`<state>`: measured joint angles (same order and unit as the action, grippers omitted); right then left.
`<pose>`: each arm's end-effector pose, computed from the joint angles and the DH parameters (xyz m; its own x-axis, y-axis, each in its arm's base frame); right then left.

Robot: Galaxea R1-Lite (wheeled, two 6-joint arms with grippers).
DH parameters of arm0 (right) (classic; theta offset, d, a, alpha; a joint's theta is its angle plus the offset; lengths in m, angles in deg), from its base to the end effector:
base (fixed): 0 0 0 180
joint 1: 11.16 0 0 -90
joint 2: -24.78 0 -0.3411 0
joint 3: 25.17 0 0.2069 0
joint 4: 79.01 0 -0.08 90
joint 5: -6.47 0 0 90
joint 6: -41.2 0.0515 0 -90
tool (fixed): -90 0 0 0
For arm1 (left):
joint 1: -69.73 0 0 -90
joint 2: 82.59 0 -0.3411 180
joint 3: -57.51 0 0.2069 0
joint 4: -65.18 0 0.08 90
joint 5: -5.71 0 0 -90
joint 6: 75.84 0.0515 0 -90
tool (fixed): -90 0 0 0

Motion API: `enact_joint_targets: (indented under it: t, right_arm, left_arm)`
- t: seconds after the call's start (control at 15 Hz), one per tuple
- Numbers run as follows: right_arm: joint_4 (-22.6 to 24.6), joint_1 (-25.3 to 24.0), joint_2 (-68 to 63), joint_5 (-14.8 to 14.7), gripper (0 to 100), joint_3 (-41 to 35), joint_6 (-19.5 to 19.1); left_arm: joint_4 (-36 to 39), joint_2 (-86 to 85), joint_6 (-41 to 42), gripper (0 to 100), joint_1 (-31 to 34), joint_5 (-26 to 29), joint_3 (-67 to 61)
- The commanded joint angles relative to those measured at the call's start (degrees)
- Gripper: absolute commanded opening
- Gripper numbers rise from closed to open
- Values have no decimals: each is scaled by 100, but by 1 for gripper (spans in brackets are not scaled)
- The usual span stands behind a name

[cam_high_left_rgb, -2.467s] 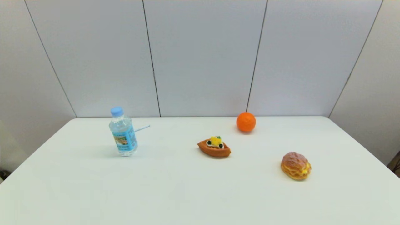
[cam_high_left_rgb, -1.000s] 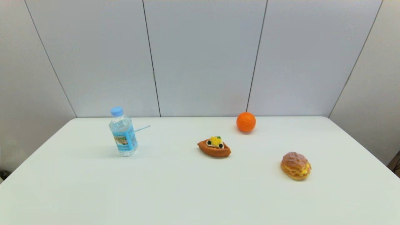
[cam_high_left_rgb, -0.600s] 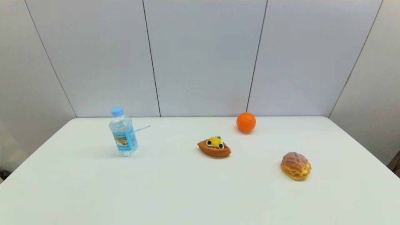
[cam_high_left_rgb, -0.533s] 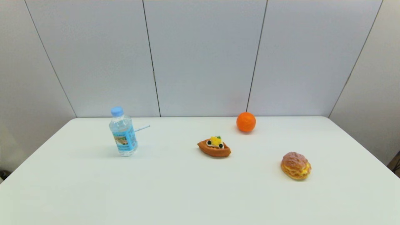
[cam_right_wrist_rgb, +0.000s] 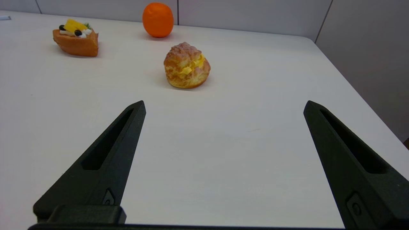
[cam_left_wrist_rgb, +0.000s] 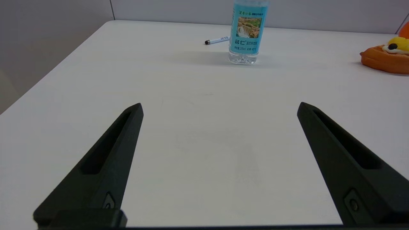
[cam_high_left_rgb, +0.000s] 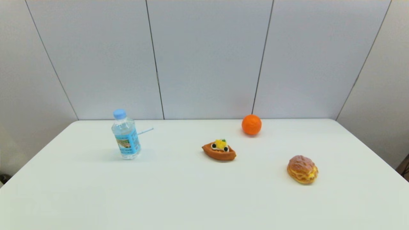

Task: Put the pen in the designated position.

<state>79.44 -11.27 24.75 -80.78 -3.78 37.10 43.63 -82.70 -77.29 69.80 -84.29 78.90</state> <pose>-0.0170 0.0024 0.0751 0.9987 0.0499 -0.0033 -0.0500 0.9962 -0.0713 -0.0171 0.0000 0.0751 1.0000 0.0012 -0.0009 -0.0012 0.9997 -0.0253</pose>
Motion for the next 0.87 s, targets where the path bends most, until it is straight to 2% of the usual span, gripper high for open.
enact_joint_targets:
  t: [0.07,0.47,0.87]
  right_arm:
    - [7,-7,2,6,100,0,-3]
    - [16,-7,2,-179,100,0,172]
    - [16,-7,-6,-179,100,0,216]
  left_arm:
    - [-2,2,4,100,1,0,0]
    - [-2,2,-4,100,1,0,0]
    - [-2,2,-4,100,1,0,0]
